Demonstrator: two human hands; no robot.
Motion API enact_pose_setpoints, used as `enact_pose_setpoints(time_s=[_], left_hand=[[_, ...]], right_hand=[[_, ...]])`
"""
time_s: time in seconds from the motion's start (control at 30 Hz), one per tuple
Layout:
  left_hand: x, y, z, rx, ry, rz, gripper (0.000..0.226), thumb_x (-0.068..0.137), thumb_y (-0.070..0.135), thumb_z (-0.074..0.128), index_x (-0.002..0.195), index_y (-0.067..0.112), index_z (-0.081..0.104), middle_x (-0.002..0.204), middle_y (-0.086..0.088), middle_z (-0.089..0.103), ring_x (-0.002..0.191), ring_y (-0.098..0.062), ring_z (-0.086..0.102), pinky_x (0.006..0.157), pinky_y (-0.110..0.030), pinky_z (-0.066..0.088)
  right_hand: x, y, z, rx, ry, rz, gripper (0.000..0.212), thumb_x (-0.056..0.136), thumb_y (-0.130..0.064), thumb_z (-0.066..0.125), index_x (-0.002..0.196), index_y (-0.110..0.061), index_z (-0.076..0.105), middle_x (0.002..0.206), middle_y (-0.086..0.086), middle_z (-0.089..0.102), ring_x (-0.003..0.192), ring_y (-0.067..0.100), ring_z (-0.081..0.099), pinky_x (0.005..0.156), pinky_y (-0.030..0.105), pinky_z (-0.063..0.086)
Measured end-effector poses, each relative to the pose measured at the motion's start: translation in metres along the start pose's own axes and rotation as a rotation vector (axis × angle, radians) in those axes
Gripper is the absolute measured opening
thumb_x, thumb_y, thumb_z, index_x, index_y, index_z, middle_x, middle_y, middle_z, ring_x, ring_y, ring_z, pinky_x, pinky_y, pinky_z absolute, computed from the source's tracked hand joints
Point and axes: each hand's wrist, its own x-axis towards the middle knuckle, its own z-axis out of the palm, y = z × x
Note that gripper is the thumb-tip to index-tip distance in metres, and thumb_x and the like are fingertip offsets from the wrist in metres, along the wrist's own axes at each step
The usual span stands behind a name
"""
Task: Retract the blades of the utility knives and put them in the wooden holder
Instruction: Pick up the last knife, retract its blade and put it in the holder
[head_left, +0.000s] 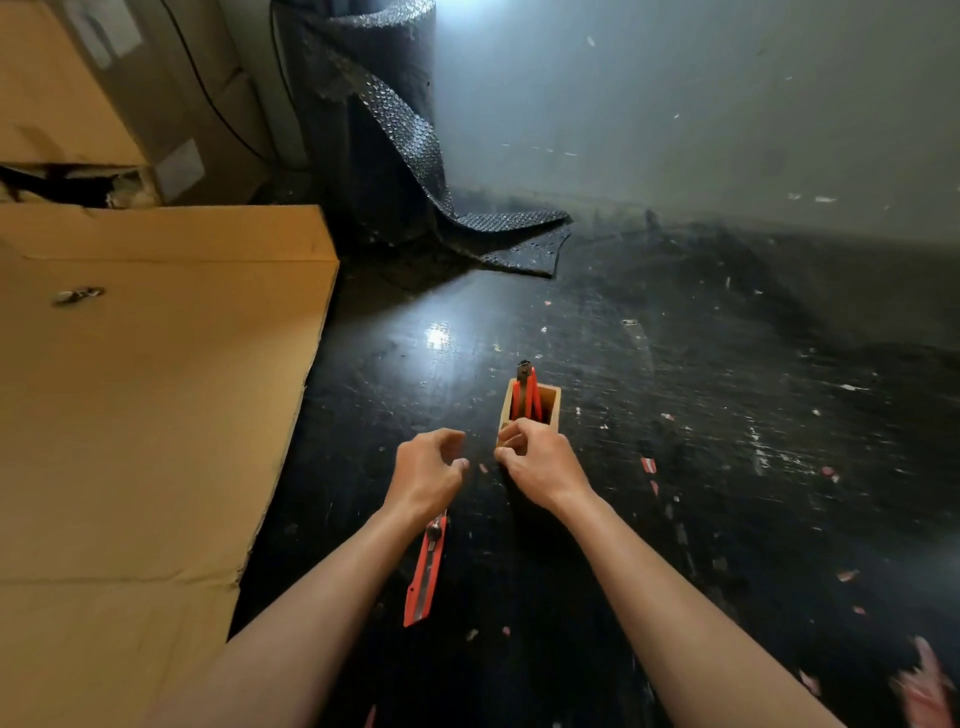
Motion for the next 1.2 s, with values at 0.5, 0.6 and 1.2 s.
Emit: enact_pose_setpoints(time_s=[0.5, 0.6, 1.2], left_hand=[[-0.083, -0.092, -0.005, 0.02, -0.177, -0.242, 0.034, 0.086, 0.007, 0.077, 0.119, 0.014, 0.075, 0.112, -0.001, 0.078, 0.101, -0.01, 0.071, 0.088, -0.021, 0.053], [-0.086, -0.094, -0.002, -0.054, -0.189, -0.254, 0.027, 0.086, 0.006, 0.076, 0.11, 0.018, 0.078, 0.099, 0.005, 0.078, 0.086, -0.001, 0.068, 0.09, -0.024, 0.057], [-0.06, -0.03, -0.035, -0.413, -0.189, -0.107, 0.045, 0.085, -0.006, 0.07, 0.116, 0.026, 0.075, 0.105, 0.005, 0.079, 0.098, -0.014, 0.076, 0.084, -0.045, 0.065]], right_hand=[[-0.089, 0.006, 0.121, 0.012, -0.265, 0.179, 0.024, 0.095, -0.023, 0.066, 0.119, -0.02, 0.069, 0.099, -0.002, 0.074, 0.087, 0.012, 0.07, 0.08, 0.034, 0.06], [-0.099, 0.009, 0.132, 0.105, -0.255, 0.202, 0.029, 0.094, -0.02, 0.066, 0.122, -0.023, 0.066, 0.097, -0.005, 0.073, 0.086, 0.009, 0.07, 0.083, 0.034, 0.061], [-0.089, -0.02, 0.063, 0.48, -0.04, 0.079, 0.04, 0.084, -0.01, 0.077, 0.113, -0.034, 0.062, 0.102, 0.001, 0.073, 0.091, 0.017, 0.075, 0.073, 0.043, 0.066]])
